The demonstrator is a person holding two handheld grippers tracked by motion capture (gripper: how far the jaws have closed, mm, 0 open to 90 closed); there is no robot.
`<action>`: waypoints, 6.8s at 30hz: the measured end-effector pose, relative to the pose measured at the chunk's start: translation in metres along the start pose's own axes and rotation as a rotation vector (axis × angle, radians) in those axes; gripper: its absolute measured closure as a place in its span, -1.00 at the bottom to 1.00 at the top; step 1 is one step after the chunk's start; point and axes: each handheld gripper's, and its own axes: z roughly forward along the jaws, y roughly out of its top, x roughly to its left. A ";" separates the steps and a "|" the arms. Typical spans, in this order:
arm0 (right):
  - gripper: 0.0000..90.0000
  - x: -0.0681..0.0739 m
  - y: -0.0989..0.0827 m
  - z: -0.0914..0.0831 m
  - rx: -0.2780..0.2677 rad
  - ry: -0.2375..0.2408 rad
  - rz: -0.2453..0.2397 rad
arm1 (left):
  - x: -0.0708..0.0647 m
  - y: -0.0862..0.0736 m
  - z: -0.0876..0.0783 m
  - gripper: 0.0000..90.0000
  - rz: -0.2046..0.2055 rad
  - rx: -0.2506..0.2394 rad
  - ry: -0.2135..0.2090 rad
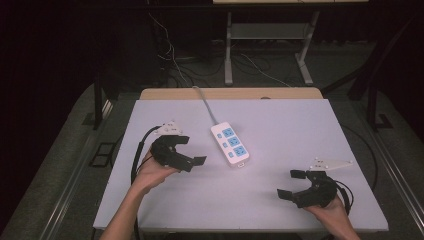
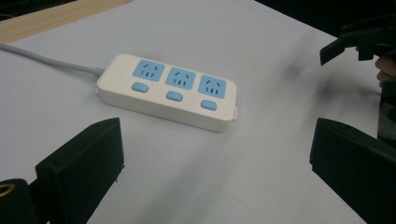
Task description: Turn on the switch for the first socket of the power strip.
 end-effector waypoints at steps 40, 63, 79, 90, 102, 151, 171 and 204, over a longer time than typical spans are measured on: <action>-1.00 0.000 -0.002 -0.001 0.005 -0.004 -0.005 | 0.027 0.058 0.034 -0.82 0.088 0.170 0.013; -1.00 0.000 -0.002 -0.001 0.006 -0.005 -0.011 | 0.035 0.077 0.070 0.31 0.130 0.254 0.024; -1.00 0.000 -0.002 -0.001 0.007 0.000 -0.013 | 0.052 0.071 0.092 0.98 0.112 0.249 0.016; -1.00 0.000 -0.002 -0.001 0.009 0.004 -0.016 | 0.062 0.066 0.107 0.98 0.078 0.233 0.029; -1.00 0.000 -0.002 -0.003 0.007 0.006 -0.020 | 0.071 0.060 0.121 0.98 0.027 0.216 0.029; -1.00 -0.001 -0.004 -0.010 0.001 -0.003 -0.023 | 0.080 0.032 0.144 1.00 -0.023 0.210 0.021; -1.00 -0.006 -0.004 -0.012 -0.011 -0.014 -0.004 | 0.079 0.033 0.142 0.99 -0.023 0.211 0.047; -1.00 -0.008 -0.005 -0.013 -0.012 -0.023 0.007 | 0.090 0.046 0.092 0.99 -0.021 0.173 0.101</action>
